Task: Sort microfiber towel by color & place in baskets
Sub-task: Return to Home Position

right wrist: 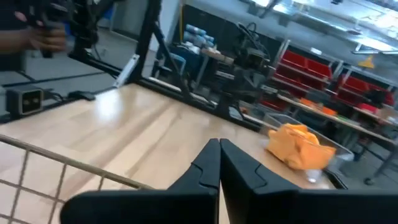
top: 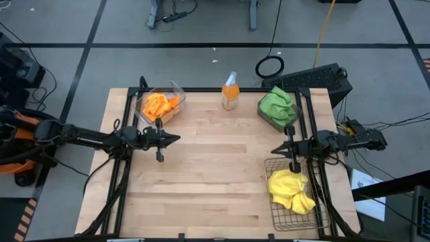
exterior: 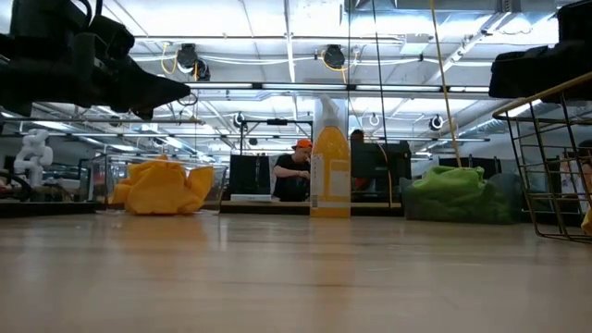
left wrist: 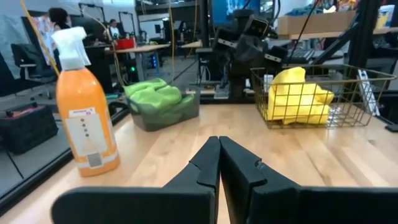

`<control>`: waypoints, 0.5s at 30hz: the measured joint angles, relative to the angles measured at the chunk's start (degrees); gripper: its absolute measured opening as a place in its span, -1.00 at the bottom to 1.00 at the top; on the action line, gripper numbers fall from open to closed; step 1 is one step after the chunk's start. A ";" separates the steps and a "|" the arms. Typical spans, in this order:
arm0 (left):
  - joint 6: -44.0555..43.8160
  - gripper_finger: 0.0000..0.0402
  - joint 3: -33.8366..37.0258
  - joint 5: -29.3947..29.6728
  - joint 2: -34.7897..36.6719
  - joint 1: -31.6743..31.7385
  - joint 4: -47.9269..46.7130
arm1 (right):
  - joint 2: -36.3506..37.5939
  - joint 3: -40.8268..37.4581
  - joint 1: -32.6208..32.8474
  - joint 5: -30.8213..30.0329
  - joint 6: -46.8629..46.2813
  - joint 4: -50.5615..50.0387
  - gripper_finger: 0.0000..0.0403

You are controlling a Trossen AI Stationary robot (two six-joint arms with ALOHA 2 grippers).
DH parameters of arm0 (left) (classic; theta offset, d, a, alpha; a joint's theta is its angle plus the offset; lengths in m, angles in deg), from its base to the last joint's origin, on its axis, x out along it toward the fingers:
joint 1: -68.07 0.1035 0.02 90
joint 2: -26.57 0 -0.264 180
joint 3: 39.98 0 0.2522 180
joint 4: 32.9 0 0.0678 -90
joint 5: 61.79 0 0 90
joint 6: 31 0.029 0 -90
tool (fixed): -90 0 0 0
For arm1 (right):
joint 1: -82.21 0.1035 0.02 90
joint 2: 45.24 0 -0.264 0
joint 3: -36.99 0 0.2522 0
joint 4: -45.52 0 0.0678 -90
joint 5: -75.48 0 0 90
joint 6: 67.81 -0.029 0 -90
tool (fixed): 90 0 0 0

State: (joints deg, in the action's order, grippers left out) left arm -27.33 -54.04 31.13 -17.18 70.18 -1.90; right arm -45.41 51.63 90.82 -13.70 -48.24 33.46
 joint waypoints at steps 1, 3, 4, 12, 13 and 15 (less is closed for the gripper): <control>0.12 -0.92 0.00 0.12 0.61 0.00 -0.59 | 0.02 0.00 -0.67 1.09 -0.27 0.13 -1.00; 0.34 -0.92 0.00 0.15 1.61 0.00 -2.26 | 0.00 0.00 -2.16 2.37 -1.08 0.09 -1.00; 0.90 -0.92 0.00 0.13 2.09 0.00 -3.02 | 0.00 0.00 -2.96 2.36 -1.57 -0.15 -1.00; 1.20 -0.92 0.02 -1.77 8.19 0.00 -8.62 | 0.00 0.00 -8.10 2.27 -2.25 -0.36 -1.00; 1.17 -0.92 0.02 -1.78 9.29 0.00 -9.88 | 0.00 0.00 -8.52 2.25 -2.25 -0.38 -1.00; 1.17 -0.92 0.02 -1.74 11.64 0.00 -12.05 | 0.00 0.00 -9.21 1.83 -2.80 -0.46 -1.00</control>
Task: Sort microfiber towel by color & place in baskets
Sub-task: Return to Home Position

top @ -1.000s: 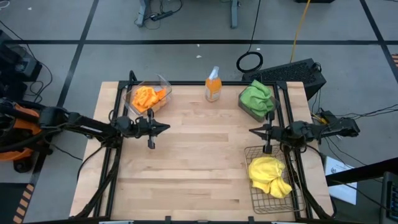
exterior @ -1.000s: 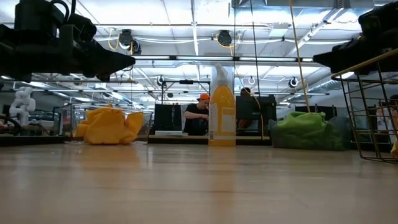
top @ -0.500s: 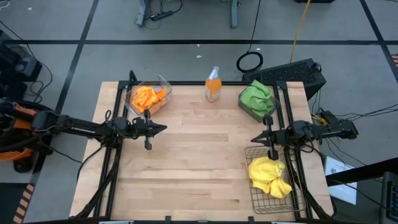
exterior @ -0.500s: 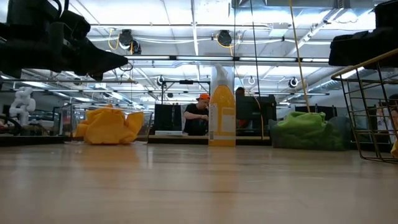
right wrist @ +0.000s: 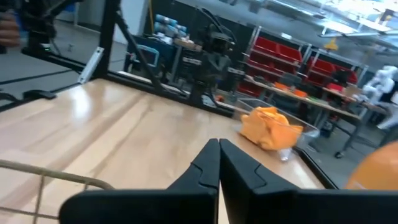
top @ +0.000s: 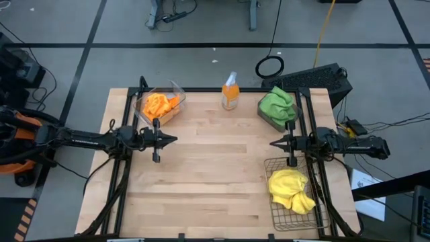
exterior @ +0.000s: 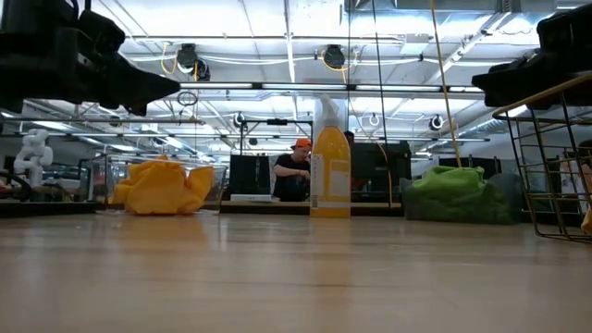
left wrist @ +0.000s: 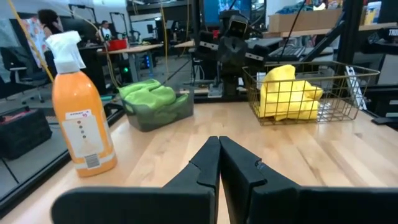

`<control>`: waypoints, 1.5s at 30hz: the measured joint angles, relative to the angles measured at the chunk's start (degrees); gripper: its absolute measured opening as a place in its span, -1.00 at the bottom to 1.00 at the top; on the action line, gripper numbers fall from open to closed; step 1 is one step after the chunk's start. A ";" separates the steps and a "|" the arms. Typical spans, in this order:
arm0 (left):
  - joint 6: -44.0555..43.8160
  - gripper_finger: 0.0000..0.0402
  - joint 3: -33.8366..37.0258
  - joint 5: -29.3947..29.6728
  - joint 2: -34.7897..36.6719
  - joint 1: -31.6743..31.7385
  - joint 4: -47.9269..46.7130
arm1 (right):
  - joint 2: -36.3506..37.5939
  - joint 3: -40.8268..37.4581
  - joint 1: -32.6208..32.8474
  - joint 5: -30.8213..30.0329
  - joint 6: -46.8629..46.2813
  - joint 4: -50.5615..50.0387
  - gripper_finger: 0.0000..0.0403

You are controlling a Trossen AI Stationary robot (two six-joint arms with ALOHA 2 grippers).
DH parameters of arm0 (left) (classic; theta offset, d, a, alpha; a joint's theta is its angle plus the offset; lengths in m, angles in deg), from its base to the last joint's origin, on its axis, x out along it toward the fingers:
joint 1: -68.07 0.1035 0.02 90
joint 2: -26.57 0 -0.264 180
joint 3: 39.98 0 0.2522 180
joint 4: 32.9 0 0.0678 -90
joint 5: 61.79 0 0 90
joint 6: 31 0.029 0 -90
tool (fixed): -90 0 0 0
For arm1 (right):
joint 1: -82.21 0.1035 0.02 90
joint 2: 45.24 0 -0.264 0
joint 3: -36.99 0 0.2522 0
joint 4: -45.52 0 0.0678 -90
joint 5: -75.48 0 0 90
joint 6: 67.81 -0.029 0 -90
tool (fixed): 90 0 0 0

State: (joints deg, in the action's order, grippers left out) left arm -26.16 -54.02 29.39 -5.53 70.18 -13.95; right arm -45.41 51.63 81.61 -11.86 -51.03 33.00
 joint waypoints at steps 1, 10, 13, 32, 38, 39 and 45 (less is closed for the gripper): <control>0.00 -0.92 0.00 0.12 1.19 0.00 -1.02 | 0.00 0.00 -0.22 -0.71 -0.46 -0.09 -1.00; 1.23 -0.92 0.00 0.64 11.69 0.00 -12.13 | 0.00 0.00 -0.25 -5.36 -2.78 0.12 -1.00; 1.66 -0.92 0.00 0.39 16.06 0.00 -15.29 | 0.00 0.00 -0.25 -5.40 -2.23 0.12 -1.00; -0.61 -0.92 0.02 -1.75 32.09 0.00 -31.65 | 0.00 0.00 -0.25 -5.71 -5.59 0.54 -1.00; -2.81 -0.92 0.02 -1.97 32.07 0.00 -31.72 | -0.02 0.00 -0.24 -5.65 -5.62 0.41 -1.00; -3.62 -0.92 0.02 -2.45 32.07 -0.02 -31.77 | -0.02 0.00 -0.25 -5.66 -5.62 0.41 -1.00; -4.96 -0.97 0.02 -2.65 32.07 -2.99 -31.83 | -0.02 0.00 -0.23 -5.62 -5.62 0.37 -1.00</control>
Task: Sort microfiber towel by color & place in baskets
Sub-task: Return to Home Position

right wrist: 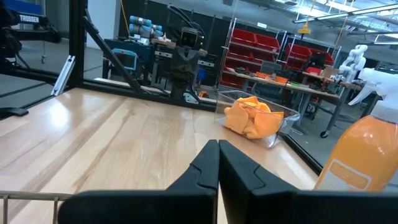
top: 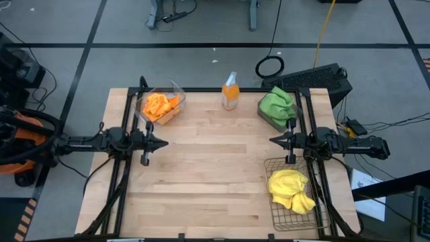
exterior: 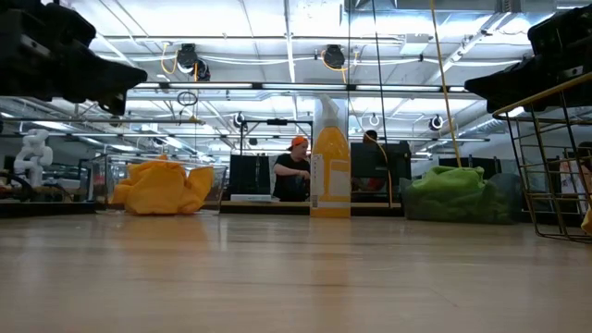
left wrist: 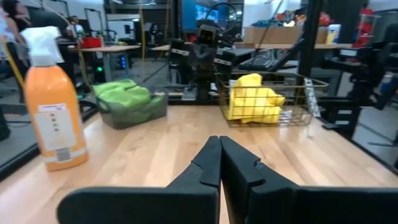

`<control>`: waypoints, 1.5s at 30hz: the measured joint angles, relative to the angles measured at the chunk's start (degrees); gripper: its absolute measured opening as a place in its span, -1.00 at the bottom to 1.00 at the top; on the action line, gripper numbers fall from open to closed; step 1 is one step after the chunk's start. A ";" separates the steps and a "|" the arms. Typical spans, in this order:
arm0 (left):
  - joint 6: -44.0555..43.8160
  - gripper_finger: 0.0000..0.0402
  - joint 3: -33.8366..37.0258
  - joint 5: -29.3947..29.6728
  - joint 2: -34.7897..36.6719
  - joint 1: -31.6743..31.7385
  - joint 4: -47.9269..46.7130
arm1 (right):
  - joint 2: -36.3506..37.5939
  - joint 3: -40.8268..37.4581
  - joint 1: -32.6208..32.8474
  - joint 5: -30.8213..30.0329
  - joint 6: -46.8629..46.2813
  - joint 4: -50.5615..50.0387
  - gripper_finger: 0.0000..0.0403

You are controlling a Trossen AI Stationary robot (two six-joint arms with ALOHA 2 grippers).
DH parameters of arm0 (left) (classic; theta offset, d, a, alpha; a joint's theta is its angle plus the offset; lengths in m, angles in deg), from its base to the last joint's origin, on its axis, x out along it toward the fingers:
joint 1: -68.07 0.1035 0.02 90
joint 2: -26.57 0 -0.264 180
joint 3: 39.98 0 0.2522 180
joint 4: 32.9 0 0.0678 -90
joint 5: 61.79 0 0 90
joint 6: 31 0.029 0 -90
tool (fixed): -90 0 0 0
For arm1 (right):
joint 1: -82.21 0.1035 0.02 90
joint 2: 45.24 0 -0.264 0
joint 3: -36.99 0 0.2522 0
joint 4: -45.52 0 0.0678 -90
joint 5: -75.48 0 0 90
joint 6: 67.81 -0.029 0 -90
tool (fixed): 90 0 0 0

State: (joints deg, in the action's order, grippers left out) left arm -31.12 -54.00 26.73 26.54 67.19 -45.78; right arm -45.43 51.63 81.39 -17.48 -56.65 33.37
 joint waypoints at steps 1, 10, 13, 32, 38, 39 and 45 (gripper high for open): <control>-0.05 -0.98 0.00 0.09 0.00 -0.67 -0.02 | 0.00 0.00 0.00 0.00 0.00 0.00 -1.00; 2.32 -0.98 0.00 3.41 0.00 -3.39 0.11 | 0.00 0.00 -0.02 0.04 0.00 -0.04 -1.00; 2.33 -0.99 0.00 3.40 0.00 -3.39 0.08 | 0.00 0.00 0.00 0.04 0.00 -0.06 -1.00; 2.03 -0.92 0.00 3.67 0.00 -3.37 -0.11 | 0.00 0.00 0.00 0.04 0.00 -0.10 -1.00; 2.36 -0.92 0.00 3.67 0.00 -3.37 -0.08 | 0.00 0.00 -0.01 0.04 0.00 -0.11 -1.00; 2.36 -0.92 0.00 3.67 0.00 -3.37 0.00 | 0.00 0.00 -0.01 0.04 0.00 -0.10 -1.00; 2.34 -0.91 0.00 3.69 0.00 -3.37 0.29 | 0.00 0.00 -0.02 0.04 0.00 -0.11 -1.00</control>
